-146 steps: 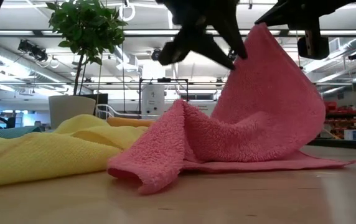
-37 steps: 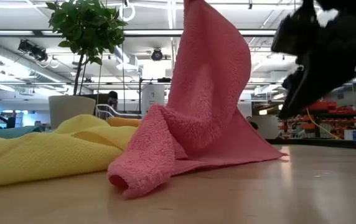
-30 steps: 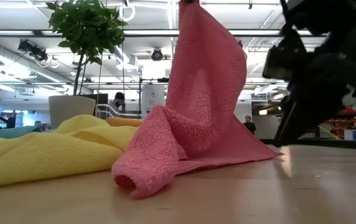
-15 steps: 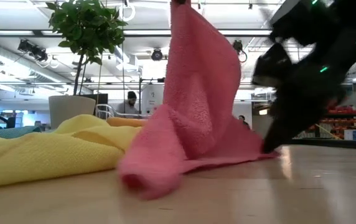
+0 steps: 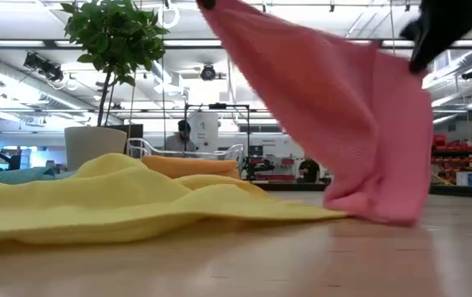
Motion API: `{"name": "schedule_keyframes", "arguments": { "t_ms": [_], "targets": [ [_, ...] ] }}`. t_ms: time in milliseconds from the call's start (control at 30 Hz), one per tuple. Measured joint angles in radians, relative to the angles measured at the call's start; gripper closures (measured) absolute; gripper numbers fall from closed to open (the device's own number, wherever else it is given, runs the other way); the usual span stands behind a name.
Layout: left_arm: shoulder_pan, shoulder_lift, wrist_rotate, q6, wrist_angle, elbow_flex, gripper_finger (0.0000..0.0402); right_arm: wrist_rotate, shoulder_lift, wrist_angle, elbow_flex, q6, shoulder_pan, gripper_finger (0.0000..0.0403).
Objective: Fold microfiber towels
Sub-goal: Fold the pink microfiber cloth
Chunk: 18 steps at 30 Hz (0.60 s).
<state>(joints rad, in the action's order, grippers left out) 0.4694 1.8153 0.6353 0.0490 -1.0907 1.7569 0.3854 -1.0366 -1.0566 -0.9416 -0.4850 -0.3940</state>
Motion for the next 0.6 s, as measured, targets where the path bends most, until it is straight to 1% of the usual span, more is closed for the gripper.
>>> {"name": "schedule_keyframes", "arguments": {
  "t_ms": [33, 167, 267, 333, 400, 467, 500, 533, 567, 600],
  "targets": [
    [0.000, 0.000, 0.000, 0.000, 0.003, 0.000, 0.0400, 0.024, 0.000, -0.078, -0.051, 0.001, -0.004, 0.0400],
    [-0.007, 0.000, 0.004, -0.015, 0.006, 0.000, 0.0400, 0.101, -0.039, -0.281, -0.250, 0.046, -0.009, 0.0401],
    [-0.019, 0.000, 0.005, -0.047, 0.007, 0.000, 0.0400, 0.189, -0.077, -0.385, -0.390, 0.098, -0.007, 0.0402],
    [-0.034, 0.000, 0.017, -0.090, 0.011, 0.000, 0.0400, 0.274, -0.097, -0.422, -0.464, 0.167, 0.011, 0.0402],
    [-0.052, 0.000, 0.032, -0.134, 0.020, 0.000, 0.0400, 0.319, -0.114, -0.447, -0.518, 0.252, 0.050, 0.0402],
    [-0.075, 0.000, 0.034, -0.146, 0.025, 0.000, 0.0400, 0.302, -0.123, -0.454, -0.553, 0.315, 0.107, 0.0402],
    [-0.086, 0.000, 0.033, -0.130, 0.029, 0.000, 0.0400, 0.266, -0.126, -0.460, -0.563, 0.330, 0.133, 0.0402],
    [-0.095, 0.000, 0.031, -0.088, 0.035, 0.000, 0.0400, 0.201, -0.126, -0.465, -0.568, 0.336, 0.154, 0.0402],
    [-0.104, 0.000, 0.026, -0.022, 0.037, 0.000, 0.0398, 0.106, -0.126, -0.468, -0.569, 0.335, 0.175, 0.0402],
    [-0.114, 0.000, 0.017, 0.076, 0.037, 0.000, 0.0393, 0.001, -0.126, -0.466, -0.563, 0.323, 0.192, 0.0402]
  ]
}}
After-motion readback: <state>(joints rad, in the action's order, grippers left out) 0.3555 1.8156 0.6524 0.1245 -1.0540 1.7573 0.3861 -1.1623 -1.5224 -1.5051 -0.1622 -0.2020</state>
